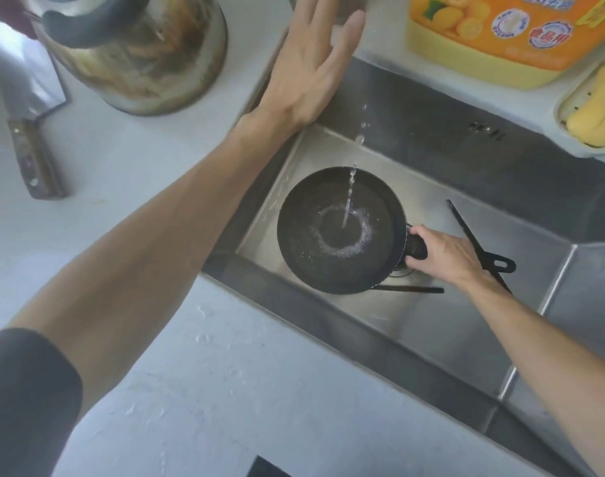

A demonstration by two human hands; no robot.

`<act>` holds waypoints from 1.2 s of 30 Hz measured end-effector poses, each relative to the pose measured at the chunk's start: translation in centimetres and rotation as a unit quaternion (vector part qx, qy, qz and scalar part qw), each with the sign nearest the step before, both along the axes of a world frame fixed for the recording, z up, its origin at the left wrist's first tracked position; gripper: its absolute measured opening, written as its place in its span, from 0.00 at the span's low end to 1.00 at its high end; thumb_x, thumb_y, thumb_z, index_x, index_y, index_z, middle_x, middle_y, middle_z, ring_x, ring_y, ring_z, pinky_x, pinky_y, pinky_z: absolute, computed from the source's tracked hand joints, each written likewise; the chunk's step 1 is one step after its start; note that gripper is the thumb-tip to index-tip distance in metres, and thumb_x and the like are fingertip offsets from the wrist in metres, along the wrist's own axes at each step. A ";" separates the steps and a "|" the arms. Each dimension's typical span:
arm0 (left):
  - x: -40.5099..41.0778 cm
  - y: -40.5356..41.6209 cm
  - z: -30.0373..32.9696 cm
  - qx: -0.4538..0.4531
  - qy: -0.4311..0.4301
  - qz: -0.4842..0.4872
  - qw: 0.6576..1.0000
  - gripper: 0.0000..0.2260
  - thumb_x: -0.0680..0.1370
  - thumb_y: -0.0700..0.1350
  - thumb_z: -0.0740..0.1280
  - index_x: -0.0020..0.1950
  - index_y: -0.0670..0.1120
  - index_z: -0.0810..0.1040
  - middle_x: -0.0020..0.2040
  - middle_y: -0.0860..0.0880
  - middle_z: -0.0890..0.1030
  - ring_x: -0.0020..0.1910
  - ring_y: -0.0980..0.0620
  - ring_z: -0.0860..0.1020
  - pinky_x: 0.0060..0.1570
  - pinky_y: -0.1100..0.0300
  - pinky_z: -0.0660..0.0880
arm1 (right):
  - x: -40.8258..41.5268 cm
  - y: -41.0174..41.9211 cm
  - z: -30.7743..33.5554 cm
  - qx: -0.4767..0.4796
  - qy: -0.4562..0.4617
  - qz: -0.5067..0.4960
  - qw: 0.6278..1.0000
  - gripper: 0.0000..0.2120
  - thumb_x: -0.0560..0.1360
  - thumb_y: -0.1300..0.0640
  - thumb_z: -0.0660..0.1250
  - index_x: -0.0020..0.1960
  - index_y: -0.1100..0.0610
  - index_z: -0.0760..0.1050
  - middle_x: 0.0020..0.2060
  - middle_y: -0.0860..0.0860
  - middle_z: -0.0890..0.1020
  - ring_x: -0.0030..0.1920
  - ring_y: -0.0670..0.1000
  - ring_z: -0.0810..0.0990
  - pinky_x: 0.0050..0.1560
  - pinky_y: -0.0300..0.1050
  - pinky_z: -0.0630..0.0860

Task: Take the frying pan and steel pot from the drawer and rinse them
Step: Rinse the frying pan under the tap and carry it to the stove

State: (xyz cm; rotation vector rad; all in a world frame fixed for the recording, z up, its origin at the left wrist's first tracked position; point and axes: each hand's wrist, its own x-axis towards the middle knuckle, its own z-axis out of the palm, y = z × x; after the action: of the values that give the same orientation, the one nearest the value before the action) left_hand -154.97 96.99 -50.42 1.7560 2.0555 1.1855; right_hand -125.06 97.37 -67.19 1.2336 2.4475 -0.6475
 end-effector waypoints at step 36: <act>2.7 -17.0 1.7 -0.118 0.155 -0.032 0.980 0.10 0.76 0.51 0.66 0.57 0.59 0.78 0.52 0.54 0.79 0.53 0.55 0.75 0.37 0.59 0.76 | 6.3 -2.3 22.3 0.238 0.171 -0.119 0.949 0.17 0.66 0.53 0.74 0.54 0.51 0.76 0.49 0.48 0.84 0.49 0.56 0.83 0.45 0.48 0.71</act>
State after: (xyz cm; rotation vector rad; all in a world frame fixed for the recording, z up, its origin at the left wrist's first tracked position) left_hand -152.22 79.98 -48.67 1.9686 2.1761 0.6487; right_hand -118.76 95.07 -44.90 1.7487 2.8795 -0.3558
